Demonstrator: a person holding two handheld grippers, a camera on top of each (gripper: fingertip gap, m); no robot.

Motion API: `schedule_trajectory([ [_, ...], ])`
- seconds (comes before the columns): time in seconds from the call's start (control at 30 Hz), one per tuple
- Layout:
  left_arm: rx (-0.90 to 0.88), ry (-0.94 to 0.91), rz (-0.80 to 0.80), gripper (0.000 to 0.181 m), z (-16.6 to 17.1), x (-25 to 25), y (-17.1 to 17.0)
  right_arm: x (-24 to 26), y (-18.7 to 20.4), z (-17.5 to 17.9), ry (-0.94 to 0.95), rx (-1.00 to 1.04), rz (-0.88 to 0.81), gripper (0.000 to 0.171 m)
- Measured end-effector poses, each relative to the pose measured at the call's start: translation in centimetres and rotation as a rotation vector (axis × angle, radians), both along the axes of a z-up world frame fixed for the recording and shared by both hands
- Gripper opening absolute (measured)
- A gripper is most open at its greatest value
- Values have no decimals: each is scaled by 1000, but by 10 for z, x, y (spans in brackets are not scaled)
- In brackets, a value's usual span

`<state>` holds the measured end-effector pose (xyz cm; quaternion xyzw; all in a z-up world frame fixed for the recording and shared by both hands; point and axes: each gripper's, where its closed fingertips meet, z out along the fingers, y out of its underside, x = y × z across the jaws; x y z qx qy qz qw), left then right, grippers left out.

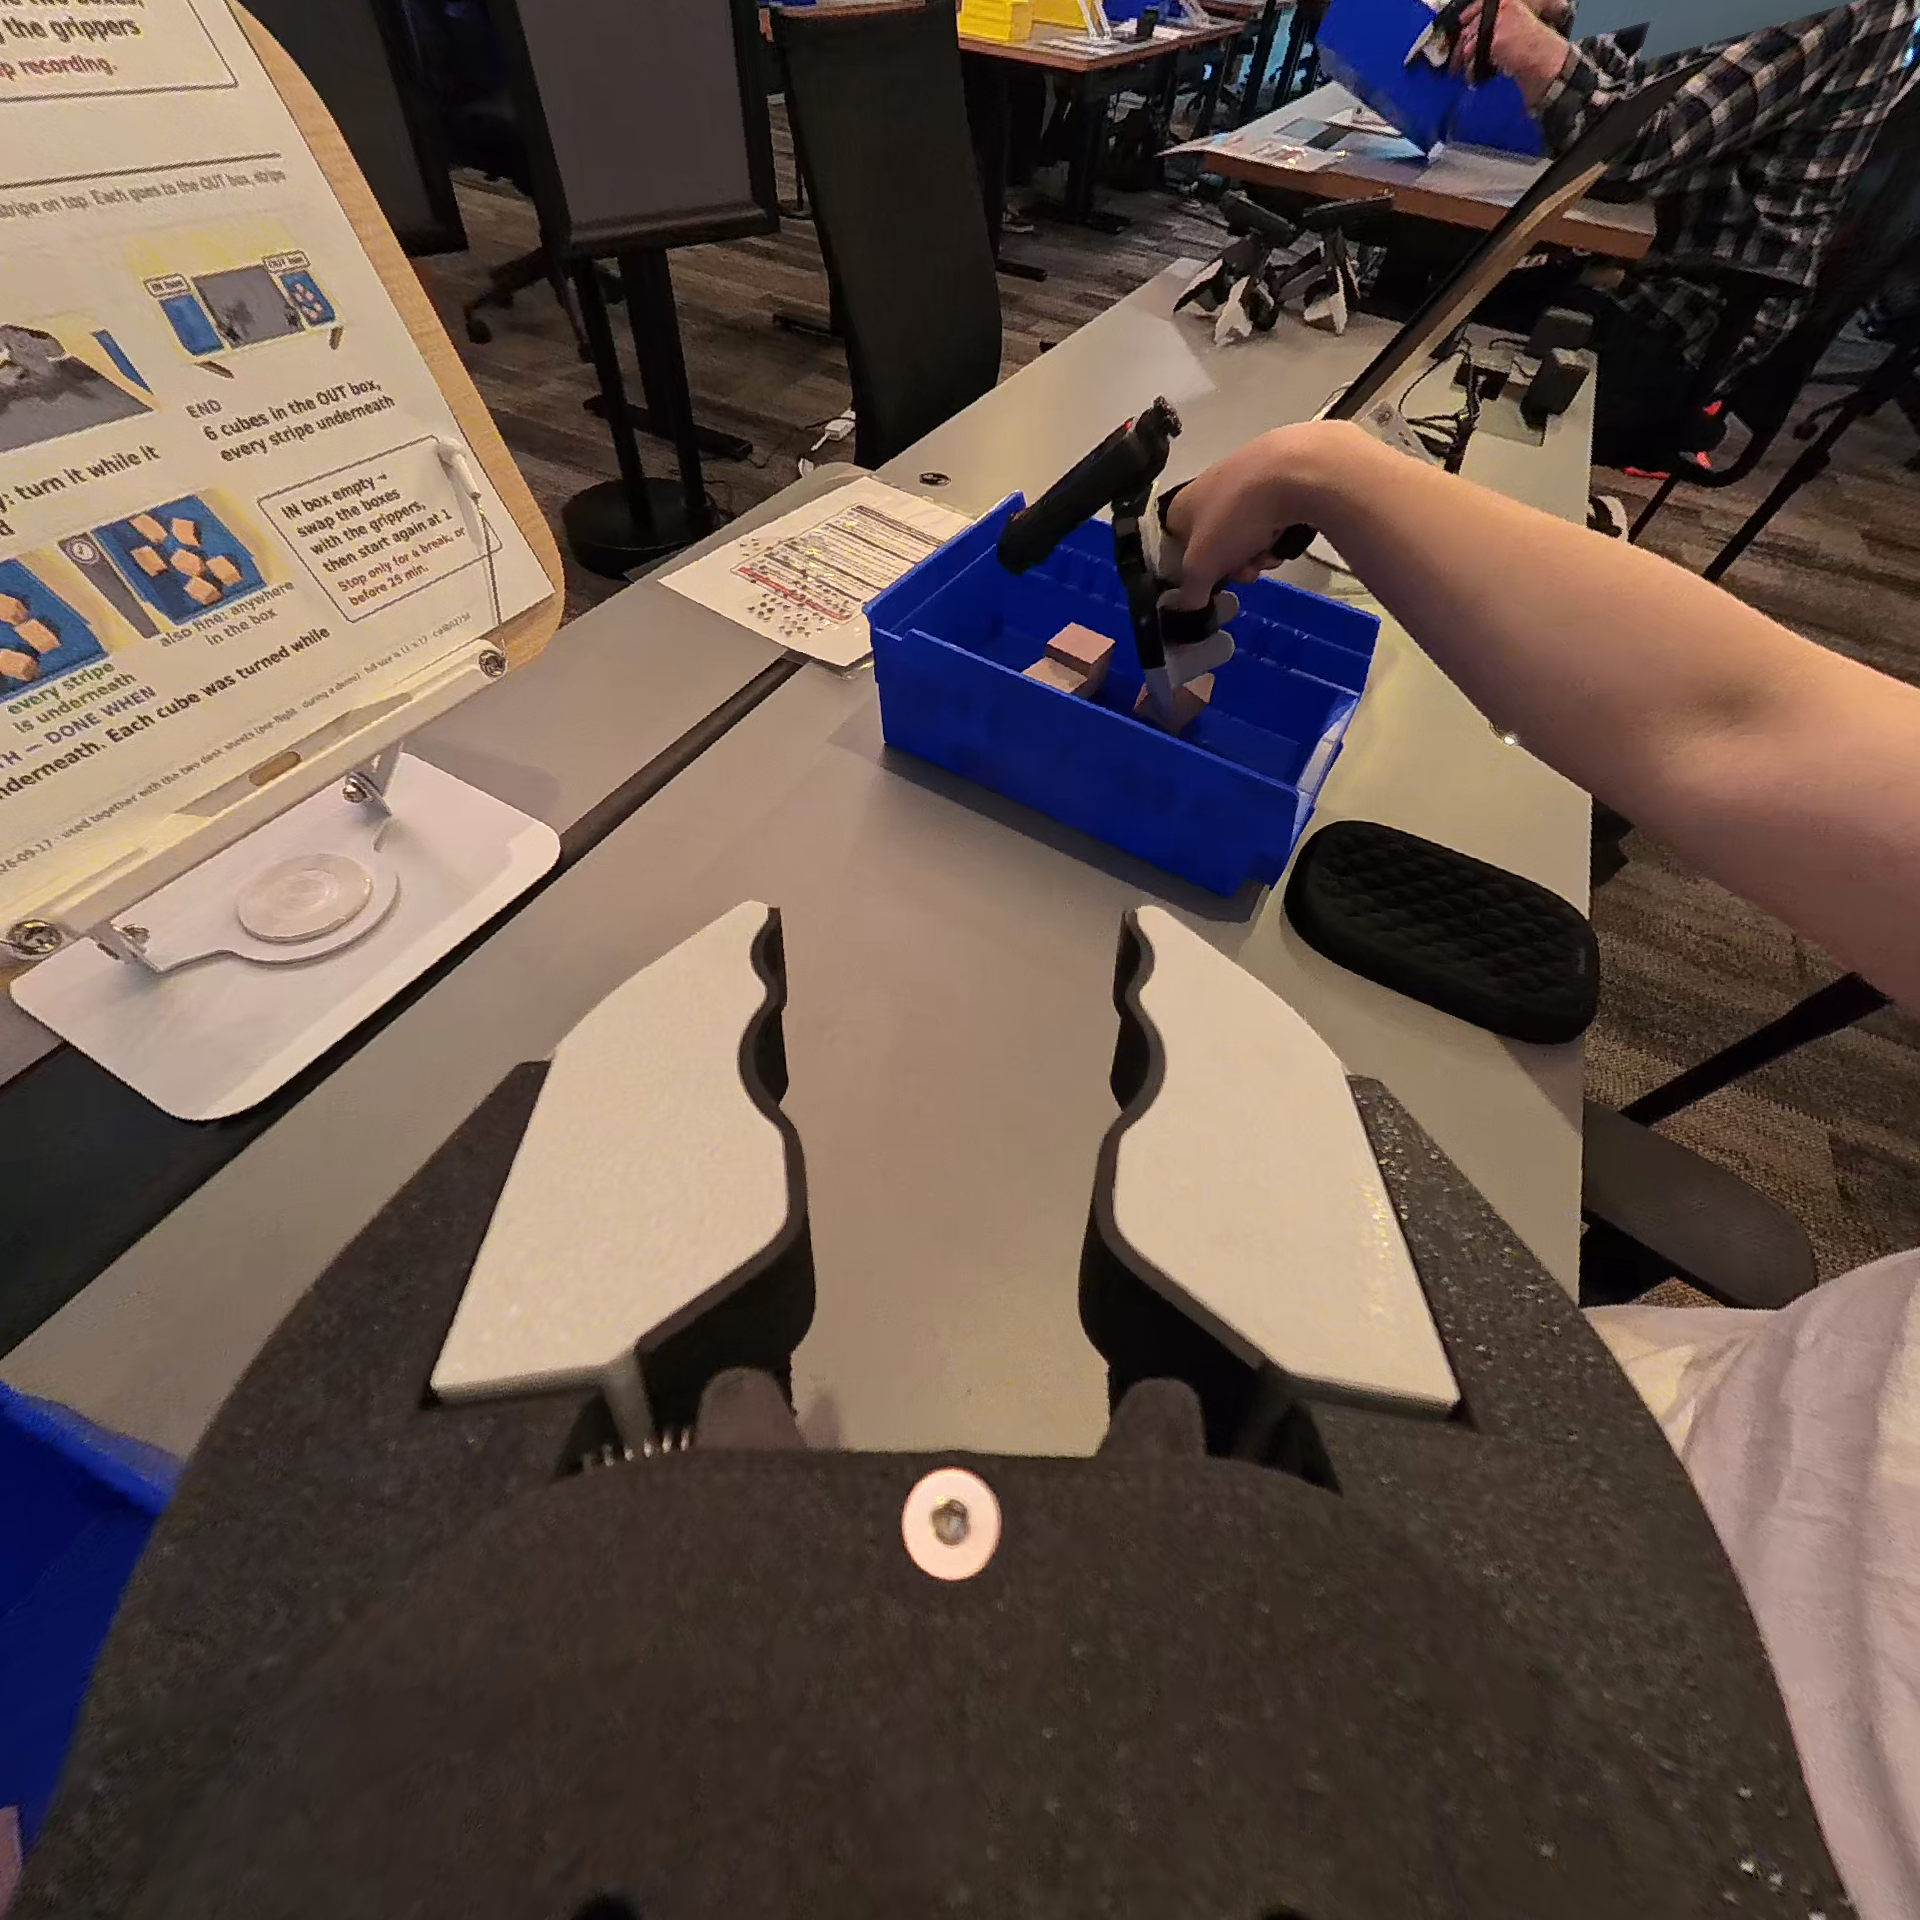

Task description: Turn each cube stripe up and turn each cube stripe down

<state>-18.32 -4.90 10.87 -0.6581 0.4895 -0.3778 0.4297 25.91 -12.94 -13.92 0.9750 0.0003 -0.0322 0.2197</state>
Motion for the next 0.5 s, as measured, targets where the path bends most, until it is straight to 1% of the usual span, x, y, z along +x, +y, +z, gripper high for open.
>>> schedule_trajectory([
  [0.17,-3,21,-11,60,-4,2,-2,0,4,-2,6,10,-38,46],
  [0.3,-1,19,-12,60,-4,2,-2,1,4,-1,1,31,7,47],
  [0.4,2,12,-9,60,-1,1,-2,1,5,9,-18,55,48,48],
  [0.5,8,3,-4,60,2,-1,-2,-4,18,29,-31,180,87,49],
])
